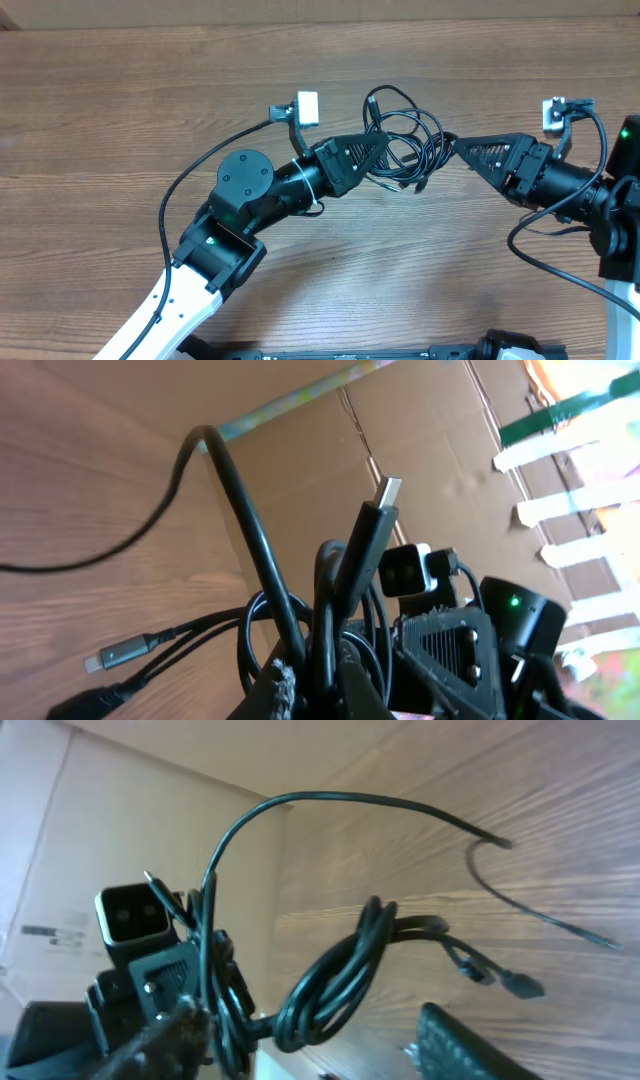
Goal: Untangle cables
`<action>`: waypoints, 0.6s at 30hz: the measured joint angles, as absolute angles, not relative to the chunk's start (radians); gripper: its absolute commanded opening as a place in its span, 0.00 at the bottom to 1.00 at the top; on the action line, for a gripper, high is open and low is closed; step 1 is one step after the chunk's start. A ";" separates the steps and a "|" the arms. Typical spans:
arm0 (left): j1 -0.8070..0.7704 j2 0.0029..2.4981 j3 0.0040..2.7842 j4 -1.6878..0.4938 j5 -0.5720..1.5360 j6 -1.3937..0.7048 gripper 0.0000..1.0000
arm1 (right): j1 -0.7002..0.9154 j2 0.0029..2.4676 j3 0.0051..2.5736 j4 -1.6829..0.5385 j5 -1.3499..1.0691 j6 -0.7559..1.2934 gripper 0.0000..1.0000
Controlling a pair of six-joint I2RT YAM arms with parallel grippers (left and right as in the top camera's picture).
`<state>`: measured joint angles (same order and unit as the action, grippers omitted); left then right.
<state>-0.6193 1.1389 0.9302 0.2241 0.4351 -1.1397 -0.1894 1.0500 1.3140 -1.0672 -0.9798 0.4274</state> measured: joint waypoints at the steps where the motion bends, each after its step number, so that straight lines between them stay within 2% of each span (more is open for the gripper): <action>1: -0.619 1.139 0.930 0.224 0.435 -1.130 0.04 | -0.189 1.050 1.314 -1.067 -0.982 0.433 0.59; 11: -0.622 1.139 0.930 0.262 0.448 -1.037 0.04 | -0.189 1.050 1.314 -1.066 -0.988 0.453 0.53; 18: -0.670 1.139 0.930 0.337 0.453 -0.874 0.04 | -0.179 1.050 1.314 -1.067 -0.987 0.467 0.51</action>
